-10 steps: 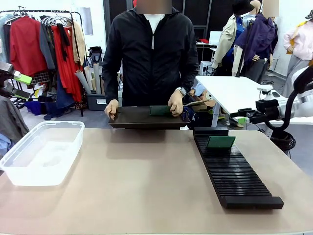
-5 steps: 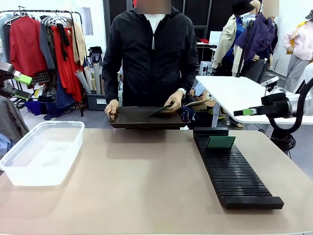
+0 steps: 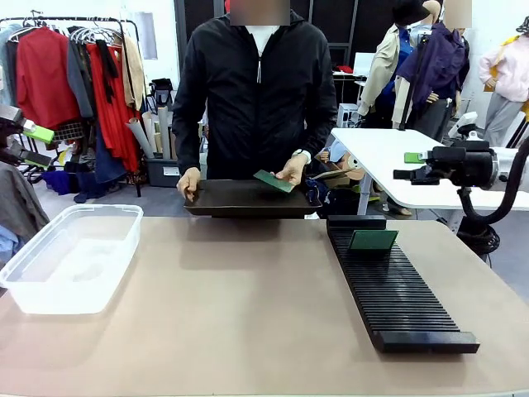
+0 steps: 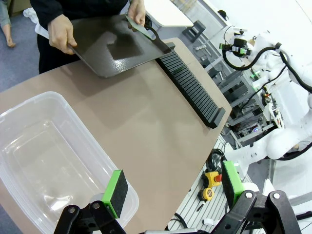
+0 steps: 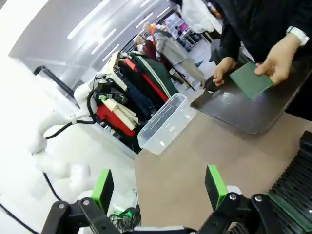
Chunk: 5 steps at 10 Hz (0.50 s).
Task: Sort PCBs into racks and boxes based on the side picked up.
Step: Pick up the Blank PCB handed by the Human.
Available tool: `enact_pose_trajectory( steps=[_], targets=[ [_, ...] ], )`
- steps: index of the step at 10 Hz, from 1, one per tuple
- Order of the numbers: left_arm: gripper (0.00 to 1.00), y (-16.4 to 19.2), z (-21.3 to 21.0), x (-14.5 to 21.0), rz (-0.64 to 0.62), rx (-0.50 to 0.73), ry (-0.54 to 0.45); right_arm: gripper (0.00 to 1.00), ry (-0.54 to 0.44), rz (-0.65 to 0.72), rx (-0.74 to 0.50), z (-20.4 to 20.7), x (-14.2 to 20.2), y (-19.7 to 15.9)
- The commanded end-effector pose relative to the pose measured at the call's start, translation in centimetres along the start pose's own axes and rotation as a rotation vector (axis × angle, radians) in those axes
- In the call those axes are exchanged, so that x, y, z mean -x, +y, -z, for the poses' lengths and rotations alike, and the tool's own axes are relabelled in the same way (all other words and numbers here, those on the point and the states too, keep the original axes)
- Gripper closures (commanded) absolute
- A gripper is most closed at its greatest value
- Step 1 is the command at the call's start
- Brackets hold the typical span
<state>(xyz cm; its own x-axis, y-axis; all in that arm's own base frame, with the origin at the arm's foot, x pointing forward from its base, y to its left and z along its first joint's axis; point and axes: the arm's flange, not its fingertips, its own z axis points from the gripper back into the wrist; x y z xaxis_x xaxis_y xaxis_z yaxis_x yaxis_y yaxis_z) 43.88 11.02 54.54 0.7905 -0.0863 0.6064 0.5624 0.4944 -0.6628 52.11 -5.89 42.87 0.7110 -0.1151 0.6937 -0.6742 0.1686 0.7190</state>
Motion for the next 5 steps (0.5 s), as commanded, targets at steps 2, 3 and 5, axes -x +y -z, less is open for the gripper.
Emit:
enact_pose_trajectory(
  steps=[2,3,5],
  targets=[
    [0.0,-0.2,0.0,0.0,0.002,0.007,-0.004,0.0,0.001,0.084,0.098,1.4,0.7,2.8],
    [0.0,-0.2,0.0,0.0,0.002,0.007,-0.004,0.0,0.021,0.099,0.116,1.6,0.8,3.1],
    [0.0,-0.2,0.0,0.0,0.002,0.007,-0.004,0.0,0.003,0.055,0.081,1.0,0.7,2.1]
  ],
)
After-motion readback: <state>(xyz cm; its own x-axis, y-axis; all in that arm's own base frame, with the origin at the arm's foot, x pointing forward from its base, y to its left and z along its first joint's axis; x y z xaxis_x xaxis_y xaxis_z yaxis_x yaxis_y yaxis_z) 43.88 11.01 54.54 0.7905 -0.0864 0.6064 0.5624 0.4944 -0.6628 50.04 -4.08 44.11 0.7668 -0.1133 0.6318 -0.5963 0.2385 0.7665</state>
